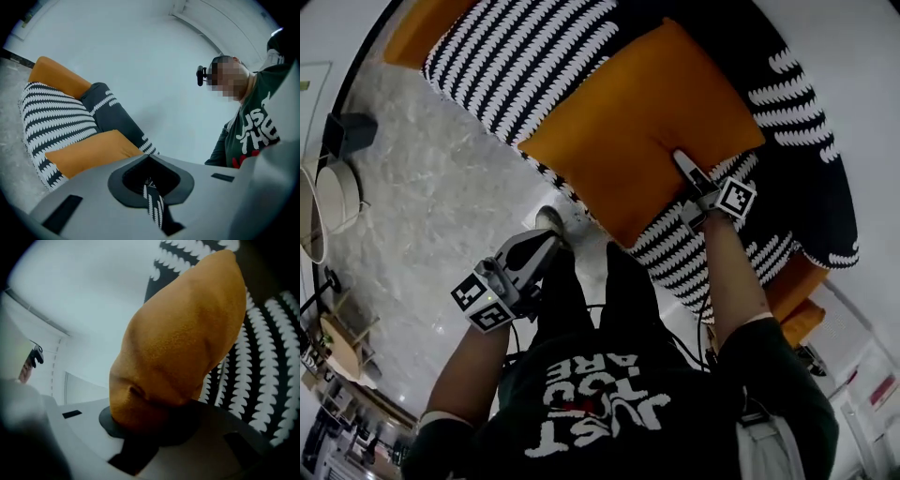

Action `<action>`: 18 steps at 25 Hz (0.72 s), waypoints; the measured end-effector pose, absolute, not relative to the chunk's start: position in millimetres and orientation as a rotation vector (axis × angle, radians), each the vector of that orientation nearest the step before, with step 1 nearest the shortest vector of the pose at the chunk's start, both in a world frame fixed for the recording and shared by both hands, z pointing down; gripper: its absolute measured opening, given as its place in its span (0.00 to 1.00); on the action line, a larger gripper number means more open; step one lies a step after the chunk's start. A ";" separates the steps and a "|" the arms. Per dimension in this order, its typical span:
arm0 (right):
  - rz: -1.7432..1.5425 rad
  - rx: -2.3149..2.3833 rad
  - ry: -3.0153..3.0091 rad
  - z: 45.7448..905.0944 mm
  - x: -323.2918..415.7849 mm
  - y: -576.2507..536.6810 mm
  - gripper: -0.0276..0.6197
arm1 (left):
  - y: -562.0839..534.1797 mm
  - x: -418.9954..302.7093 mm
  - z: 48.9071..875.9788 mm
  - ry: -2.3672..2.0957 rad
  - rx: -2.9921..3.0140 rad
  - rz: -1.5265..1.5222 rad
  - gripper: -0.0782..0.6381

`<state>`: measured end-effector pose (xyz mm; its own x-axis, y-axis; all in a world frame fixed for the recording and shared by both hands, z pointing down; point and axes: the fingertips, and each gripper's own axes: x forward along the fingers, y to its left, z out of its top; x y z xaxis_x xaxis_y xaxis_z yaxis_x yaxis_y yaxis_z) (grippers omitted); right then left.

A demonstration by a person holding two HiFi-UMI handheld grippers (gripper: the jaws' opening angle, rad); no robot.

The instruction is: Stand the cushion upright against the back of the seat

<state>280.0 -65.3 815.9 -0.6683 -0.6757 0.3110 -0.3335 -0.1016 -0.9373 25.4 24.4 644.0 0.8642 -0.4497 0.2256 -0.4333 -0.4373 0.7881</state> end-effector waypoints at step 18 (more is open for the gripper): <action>-1.347 -1.080 2.550 546.8 189.8 -134.7 0.23 | 4.3 -93.5 468.5 -0.807 2.328 -0.238 0.13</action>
